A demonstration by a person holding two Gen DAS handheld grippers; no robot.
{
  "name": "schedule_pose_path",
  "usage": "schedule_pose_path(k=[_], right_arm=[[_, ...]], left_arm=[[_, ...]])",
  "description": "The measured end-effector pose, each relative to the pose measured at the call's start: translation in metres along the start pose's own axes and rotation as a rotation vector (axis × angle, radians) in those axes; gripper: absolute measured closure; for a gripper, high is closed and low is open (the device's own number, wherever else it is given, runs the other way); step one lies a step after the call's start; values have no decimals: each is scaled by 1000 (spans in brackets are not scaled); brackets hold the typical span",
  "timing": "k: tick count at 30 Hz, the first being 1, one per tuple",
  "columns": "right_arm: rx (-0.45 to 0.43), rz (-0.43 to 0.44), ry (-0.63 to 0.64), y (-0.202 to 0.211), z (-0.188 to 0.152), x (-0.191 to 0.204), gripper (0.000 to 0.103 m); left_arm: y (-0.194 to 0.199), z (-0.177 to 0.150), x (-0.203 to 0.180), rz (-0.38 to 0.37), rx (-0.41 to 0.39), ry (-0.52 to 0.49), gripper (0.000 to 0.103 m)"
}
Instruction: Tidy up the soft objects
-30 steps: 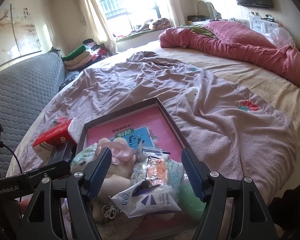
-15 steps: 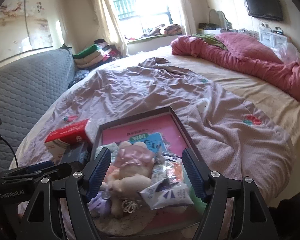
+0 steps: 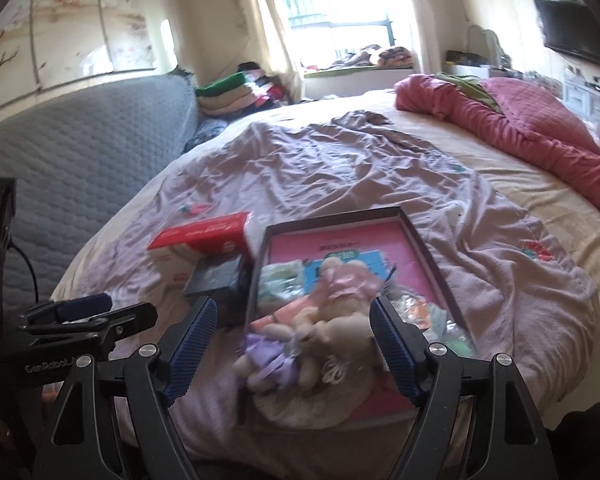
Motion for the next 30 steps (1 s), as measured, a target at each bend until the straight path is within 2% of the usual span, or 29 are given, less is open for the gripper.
schedule_pose_path(k=[9,16,22,30], right_arm=[[21,29,40,26,-19,20,22],[43,23,84,34,-37,31,22],[31,13,99,39,-40,32,21],[38,7,77,47,-47,25,21]], left_arm=[[29,-25,8,48,13,24,24],[35,-54,12,66,58,52,24],[45,-63,13,97,34,56,24],[51,-69,11,100,30,70,24]])
Point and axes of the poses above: each gripper's, at about its wrist camera, not at the fingertips, and y roughly against the way its jaws point, x to its left, z to its top, the point moved 9 cm from there along -y, roughly the way its jaws point, and after that the axes turned 9 degrees about -z, right-handed, at the moved point
